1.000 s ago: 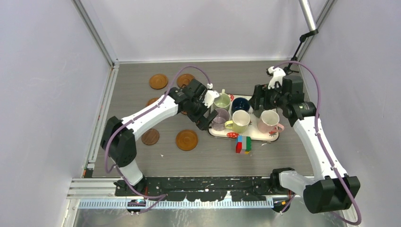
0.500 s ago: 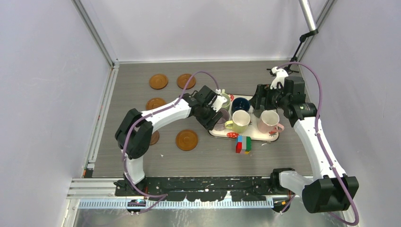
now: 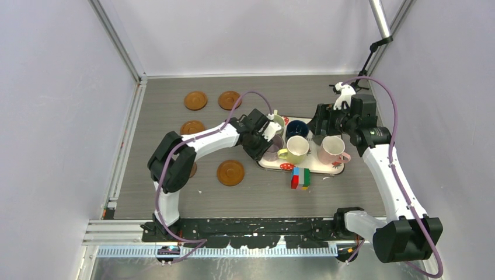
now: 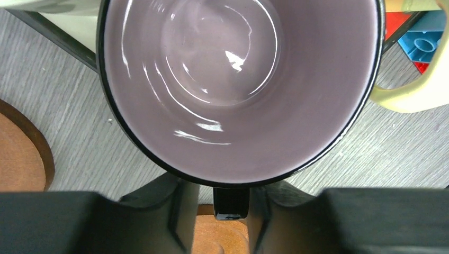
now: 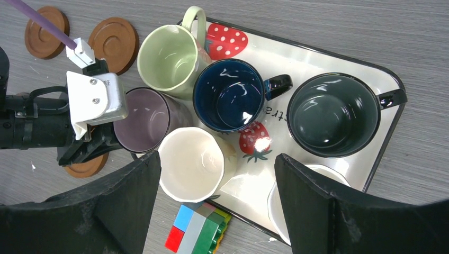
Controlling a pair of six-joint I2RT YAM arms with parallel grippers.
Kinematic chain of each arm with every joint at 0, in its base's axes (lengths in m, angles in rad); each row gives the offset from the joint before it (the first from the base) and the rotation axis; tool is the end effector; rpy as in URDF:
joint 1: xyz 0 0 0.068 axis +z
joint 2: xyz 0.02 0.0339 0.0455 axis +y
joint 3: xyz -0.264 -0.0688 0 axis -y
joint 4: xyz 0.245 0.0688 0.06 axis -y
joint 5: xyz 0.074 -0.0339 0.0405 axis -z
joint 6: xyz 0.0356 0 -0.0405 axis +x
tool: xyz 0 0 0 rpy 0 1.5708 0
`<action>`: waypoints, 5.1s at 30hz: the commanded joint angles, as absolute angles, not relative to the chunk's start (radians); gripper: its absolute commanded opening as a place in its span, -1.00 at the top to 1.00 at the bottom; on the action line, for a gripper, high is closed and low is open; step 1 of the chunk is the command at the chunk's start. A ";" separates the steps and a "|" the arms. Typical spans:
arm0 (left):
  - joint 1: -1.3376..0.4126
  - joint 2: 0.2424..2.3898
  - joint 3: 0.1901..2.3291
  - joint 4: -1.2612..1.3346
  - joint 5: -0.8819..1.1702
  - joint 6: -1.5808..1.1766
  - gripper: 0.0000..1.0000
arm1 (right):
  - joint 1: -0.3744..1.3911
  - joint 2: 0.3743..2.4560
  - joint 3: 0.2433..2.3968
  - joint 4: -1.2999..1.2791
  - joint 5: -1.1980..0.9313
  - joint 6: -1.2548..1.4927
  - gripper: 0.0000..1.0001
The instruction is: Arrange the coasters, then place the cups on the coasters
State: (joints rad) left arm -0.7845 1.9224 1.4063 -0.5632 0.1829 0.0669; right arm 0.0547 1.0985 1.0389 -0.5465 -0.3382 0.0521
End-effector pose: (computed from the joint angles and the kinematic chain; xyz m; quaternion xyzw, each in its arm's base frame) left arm 0.2821 -0.2908 0.1965 0.4191 0.8705 -0.1680 0.1957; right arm 0.2355 0.0247 0.3326 -0.0792 0.8732 0.1733 0.4486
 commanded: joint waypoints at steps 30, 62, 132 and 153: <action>-0.312 1.741 1.683 -0.810 0.322 0.373 1.00 | 0.050 1.100 1.066 -0.566 -0.371 0.035 -0.68; -0.218 2.410 2.363 -0.901 0.279 0.424 0.98 | 0.050 1.144 1.051 -0.583 -0.413 0.011 -0.67; -0.289 1.948 2.018 -0.955 0.495 0.364 -0.40 | 0.050 1.135 1.045 -0.577 -0.402 0.013 -0.67; -0.799 1.939 1.753 -0.753 0.411 0.239 -0.32 | -0.153 1.126 1.130 -0.594 -0.236 0.101 -0.73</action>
